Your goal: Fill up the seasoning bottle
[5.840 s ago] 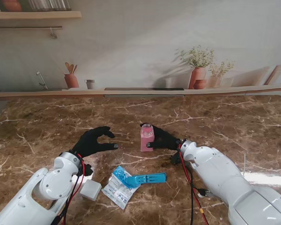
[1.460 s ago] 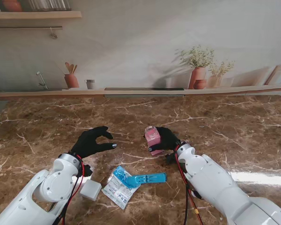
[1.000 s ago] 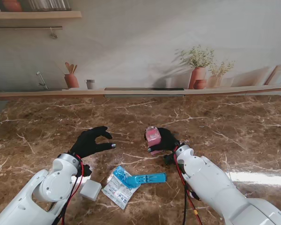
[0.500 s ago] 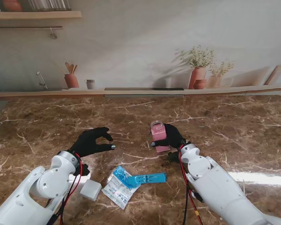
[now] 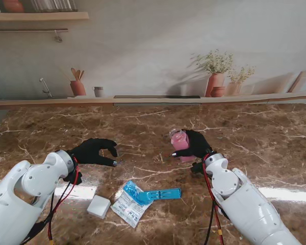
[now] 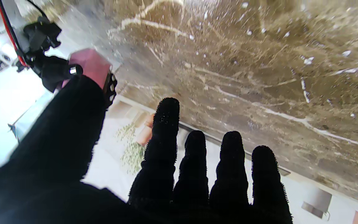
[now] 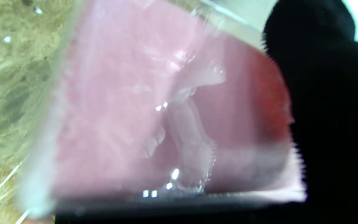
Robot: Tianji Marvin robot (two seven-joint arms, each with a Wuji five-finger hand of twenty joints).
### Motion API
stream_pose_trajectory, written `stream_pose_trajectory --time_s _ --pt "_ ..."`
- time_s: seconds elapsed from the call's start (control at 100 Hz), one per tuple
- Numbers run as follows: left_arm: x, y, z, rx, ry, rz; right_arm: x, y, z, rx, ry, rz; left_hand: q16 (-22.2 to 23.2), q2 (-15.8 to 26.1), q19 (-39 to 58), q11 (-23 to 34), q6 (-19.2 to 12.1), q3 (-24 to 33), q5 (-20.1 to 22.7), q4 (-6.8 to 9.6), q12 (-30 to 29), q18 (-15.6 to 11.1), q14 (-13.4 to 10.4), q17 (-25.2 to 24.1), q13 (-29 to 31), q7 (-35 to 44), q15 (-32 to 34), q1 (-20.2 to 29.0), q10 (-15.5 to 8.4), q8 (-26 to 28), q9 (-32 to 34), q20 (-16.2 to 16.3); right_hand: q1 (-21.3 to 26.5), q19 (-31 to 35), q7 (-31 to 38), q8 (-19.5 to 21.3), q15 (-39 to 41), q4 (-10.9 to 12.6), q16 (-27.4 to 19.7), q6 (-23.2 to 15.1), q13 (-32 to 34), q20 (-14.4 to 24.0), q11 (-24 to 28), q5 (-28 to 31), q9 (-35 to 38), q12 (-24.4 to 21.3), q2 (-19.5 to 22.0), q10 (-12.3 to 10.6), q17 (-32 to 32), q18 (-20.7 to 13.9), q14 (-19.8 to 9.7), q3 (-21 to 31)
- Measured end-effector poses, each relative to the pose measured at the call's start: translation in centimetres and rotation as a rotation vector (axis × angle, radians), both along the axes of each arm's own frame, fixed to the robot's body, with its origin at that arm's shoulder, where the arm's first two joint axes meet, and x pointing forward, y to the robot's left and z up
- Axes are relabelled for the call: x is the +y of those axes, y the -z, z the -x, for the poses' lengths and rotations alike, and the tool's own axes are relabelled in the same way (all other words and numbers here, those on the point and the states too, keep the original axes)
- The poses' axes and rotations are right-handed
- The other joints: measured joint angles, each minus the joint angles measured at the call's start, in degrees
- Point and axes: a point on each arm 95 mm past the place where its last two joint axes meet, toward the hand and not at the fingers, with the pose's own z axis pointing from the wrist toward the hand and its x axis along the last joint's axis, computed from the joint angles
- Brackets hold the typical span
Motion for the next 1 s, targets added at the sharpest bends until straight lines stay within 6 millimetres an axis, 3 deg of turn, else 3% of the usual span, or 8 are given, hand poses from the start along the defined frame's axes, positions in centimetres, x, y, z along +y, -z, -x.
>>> stream_pose_trajectory --time_s 0.12,0.2,0.69,0.79,1.0 --pt "0.3 -0.1 0.1 0.037 0.071 -0.049 -0.3 -0.4 0.2 -0.018 0.010 0.021 1.2 -3.6 -0.1 -0.3 0.0 2.9 -3.4 0.00 2.0 1.5 0.0 -0.7 -2.1 0.0 0.2 -0.1 -0.2 -0.7 -1.8 1.4 0.0 0.8 -2.1 4.4 0.6 0.0 0.1 0.3 0.0 0.0 0.2 0.7 0.0 0.0 0.0 0.0 0.0 -0.1 0.0 -0.1" --pt "0.2 0.0 0.4 0.066 0.136 -0.089 -0.4 -0.7 0.4 -0.033 0.020 0.037 2.2 -5.7 -2.3 -0.3 0.0 4.5 -5.7 0.00 3.5 1.6 0.0 -1.4 -4.3 -0.1 0.1 -0.2 -1.1 -1.5 -4.8 1.8 0.0 1.8 -2.7 5.9 0.6 0.0 0.1 0.4 0.0 -2.2 0.3 0.7 0.0 0.0 0.0 0.0 0.0 -0.1 0.0 -0.1" --pt "-0.1 2.3 2.8 0.102 0.263 -0.240 -1.0 -1.8 1.6 -0.087 0.048 0.055 3.7 -7.8 -11.0 -1.9 0.8 5.1 -14.2 -1.57 5.8 1.1 0.0 -2.1 -10.0 -0.1 -0.7 -1.2 -3.0 -2.6 -13.9 4.2 0.0 3.5 -2.8 6.4 1.3 0.0 0.3 0.4 0.0 -4.4 0.3 0.8 0.0 0.0 0.0 -0.3 0.0 -0.6 0.0 -0.4" --pt "0.0 2.8 3.2 0.120 0.278 -0.251 -1.1 -1.8 1.7 -0.086 0.052 0.054 3.7 -8.4 -13.8 -3.3 0.7 5.1 -14.3 -1.57 5.8 0.9 -0.1 -2.3 -12.4 -0.1 -1.8 -1.2 -3.2 -2.6 -14.8 4.7 0.0 3.7 -2.8 6.5 1.4 0.0 0.3 0.4 0.0 -4.9 0.3 0.8 0.0 0.0 0.0 -0.3 0.0 -0.6 0.0 -0.4" --pt "0.6 3.1 4.6 0.133 0.328 -0.327 -1.1 -1.7 1.8 -0.079 0.053 0.053 3.7 -9.4 -19.4 -5.8 -3.4 5.2 -20.0 -1.65 6.4 0.3 -0.1 -2.8 -12.7 0.0 -1.9 -1.2 -3.2 2.3 -15.5 8.9 0.0 3.7 -2.8 6.5 1.4 0.0 0.8 0.4 0.0 -5.0 0.3 0.8 0.0 0.0 0.0 -0.3 0.0 -0.7 0.0 -0.5"
